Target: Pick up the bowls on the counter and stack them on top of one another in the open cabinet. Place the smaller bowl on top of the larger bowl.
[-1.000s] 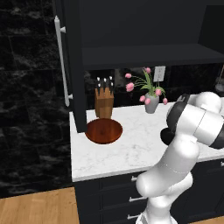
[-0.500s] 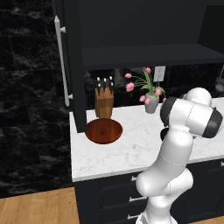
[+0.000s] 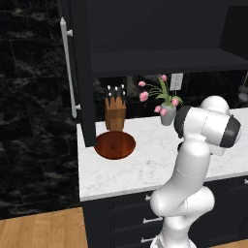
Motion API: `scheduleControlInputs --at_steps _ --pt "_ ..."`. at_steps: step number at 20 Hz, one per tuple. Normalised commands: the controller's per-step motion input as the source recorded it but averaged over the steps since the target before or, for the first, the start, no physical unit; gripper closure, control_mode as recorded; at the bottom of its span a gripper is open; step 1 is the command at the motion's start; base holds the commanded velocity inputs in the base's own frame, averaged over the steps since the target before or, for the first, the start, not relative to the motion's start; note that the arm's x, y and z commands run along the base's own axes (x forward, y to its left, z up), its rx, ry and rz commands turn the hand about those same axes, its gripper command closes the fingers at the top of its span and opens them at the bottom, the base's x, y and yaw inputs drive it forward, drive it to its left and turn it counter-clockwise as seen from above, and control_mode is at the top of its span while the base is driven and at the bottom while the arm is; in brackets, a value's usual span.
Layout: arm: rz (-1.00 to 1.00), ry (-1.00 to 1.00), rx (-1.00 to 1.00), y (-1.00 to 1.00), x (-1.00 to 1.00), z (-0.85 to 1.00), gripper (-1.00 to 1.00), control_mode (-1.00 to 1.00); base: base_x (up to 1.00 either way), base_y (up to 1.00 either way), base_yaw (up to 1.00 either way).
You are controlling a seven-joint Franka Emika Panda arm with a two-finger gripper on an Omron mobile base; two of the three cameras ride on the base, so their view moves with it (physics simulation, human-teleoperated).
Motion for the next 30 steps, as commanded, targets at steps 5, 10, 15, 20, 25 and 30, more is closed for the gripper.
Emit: scheduleControlInputs --at_steps 5,10,15,20,25,30 --pt "0.00 0.00 0.00 0.11 0.04 -0.12 1.00 -1.00 0.00 0.00 0.00" --pt "0.00 -0.15 0.01 0.03 -0.31 0.38 1.00 -1.00 0.00 0.00 0.00" --pt "0.00 -0.24 0.01 0.49 -0.53 0.68 1.00 -1.00 0.00 0.00 0.00" --pt "0.00 -0.06 0.05 0.75 -0.37 0.71 1.00 -1.00 0.00 0.00 0.00" --pt "0.00 0.00 0.07 0.93 -0.21 0.65 1.00 -1.00 0.00 0.00 0.00" --pt "0.00 -0.03 0.02 0.98 -0.02 0.56 1.00 -1.00 0.00 0.00 0.00"
